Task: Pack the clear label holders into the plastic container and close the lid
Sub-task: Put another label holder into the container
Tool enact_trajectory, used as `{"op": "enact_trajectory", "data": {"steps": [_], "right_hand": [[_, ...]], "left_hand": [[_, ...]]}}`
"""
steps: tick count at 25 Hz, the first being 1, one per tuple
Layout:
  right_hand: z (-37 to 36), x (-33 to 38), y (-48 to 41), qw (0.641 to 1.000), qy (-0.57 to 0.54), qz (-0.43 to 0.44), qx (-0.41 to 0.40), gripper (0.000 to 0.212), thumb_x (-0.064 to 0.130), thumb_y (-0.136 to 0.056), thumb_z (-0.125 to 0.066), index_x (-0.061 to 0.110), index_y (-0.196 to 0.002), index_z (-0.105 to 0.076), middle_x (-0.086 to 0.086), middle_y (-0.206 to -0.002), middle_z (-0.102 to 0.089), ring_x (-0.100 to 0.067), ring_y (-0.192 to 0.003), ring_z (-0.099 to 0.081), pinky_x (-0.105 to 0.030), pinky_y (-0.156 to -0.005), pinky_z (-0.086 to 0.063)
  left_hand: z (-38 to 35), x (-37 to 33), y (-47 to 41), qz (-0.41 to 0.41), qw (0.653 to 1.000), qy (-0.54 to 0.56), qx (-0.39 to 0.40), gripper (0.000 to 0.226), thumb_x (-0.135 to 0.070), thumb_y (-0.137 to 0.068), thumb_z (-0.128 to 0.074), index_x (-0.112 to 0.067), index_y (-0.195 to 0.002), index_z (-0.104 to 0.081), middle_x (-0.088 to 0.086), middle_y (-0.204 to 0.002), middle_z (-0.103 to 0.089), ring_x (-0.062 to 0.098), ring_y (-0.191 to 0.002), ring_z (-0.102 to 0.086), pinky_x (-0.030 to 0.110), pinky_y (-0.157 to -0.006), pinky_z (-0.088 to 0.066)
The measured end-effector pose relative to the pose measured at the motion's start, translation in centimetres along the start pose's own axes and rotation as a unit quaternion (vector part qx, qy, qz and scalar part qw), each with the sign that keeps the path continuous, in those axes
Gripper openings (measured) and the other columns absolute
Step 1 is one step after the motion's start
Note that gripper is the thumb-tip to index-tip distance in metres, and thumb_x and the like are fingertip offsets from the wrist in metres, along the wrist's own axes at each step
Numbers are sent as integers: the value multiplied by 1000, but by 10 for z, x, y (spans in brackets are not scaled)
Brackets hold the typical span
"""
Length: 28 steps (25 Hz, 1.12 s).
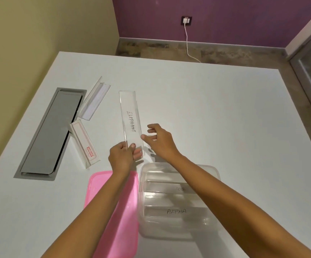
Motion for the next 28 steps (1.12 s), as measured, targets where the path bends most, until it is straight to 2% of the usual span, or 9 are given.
{"op": "enact_trajectory", "data": {"steps": [3, 7, 9, 13, 17, 19, 23, 25, 28], "right_hand": [[6, 5, 6, 996, -79, -42, 3, 59, 44, -82, -68, 20, -132, -46, 3, -125, -58, -17, -108, -59, -32, -94, -49], [22, 12, 22, 992, -125, -23, -3, 47, 39, -81, -70, 21, -121, -54, 4, -116, -66, -16, -104, -63, -29, -84, -50], [33, 13, 34, 991, -131, -3, -4, 45, 34, -81, -71, 21, -121, -56, 3, -116, -67, -14, -105, -63, -27, -84, -50], [63, 4, 67, 996, -84, 8, -3, 49, 20, -74, -78, 27, -118, -58, 8, -115, -67, -15, -103, -63, -29, -88, -52], [89, -16, 115, 999, 32, 11, 14, 59, 9, -64, -83, 37, -110, -59, 18, -106, -63, -12, -98, -60, -13, -75, -44], [92, -29, 136, 994, 104, 15, 37, 63, 7, -63, -83, 31, -116, -60, 13, -112, -63, -12, -101, -58, -16, -79, -44], [88, -52, 166, 977, 201, 23, 63, 63, 9, -67, -80, 28, -122, -56, 11, -119, -58, -8, -105, -50, -18, -85, -37], [82, -63, 176, 971, 226, 28, 65, 63, 6, -69, -77, 27, -124, -54, 11, -119, -57, -9, -109, -49, -16, -85, -35], [69, -79, 187, 964, 253, 23, 80, 65, 7, -71, -75, 28, -127, -51, 10, -127, -55, -11, -119, -47, -21, -94, -38]], "left_hand": [[-13, -9, 17, -35, 995, 46, 81, 14, -6, -91, -61, 1, -79, -58, 13, -73, -72, 18, -63, -74, 22, -57, -60], [-24, -15, 40, -64, 982, 64, 168, 14, -11, -91, -62, -5, -78, -60, 4, -69, -72, 19, -75, -75, 31, -74, -60], [-19, -20, 51, -103, 982, 41, 154, 14, -18, -91, -63, -8, -100, -63, 5, -87, -73, 14, -76, -74, 25, -70, -60], [5, -36, 64, -214, 975, -1, 68, 62, -24, -84, -70, -27, -135, -35, -4, -131, -50, 17, -107, -59, 32, -82, -54], [21, -50, 83, -362, 925, -98, 67, 80, -28, -80, -74, -35, -141, -23, -14, -141, -34, 8, -125, -41, 19, -94, -38], [20, -51, 97, -425, 876, -209, 93, 78, -32, -78, -74, -35, -141, -28, -12, -147, -32, 8, -131, -38, 23, -93, -40], [9, -32, 130, -549, 744, -346, 158, 53, -20, -76, -78, -21, -125, -60, -3, -133, -60, 16, -116, -60, 31, -84, -57], [5, -14, 141, -556, 727, -355, 193, 44, -7, -70, -82, -15, -112, -69, 2, -111, -73, 24, -102, -69, 37, -74, -61], [0, 14, 144, -529, 726, -384, 213, 41, -1, -66, -82, -16, -102, -72, 1, -85, -78, 20, -77, -74, 32, -59, -61]]}}
Point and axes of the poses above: each hand's wrist, its own y-axis away from the middle knuckle, its own z-axis out of the back of the hand, x = y × z, the point moved 6 cm from there along -y, towards the middle knuckle
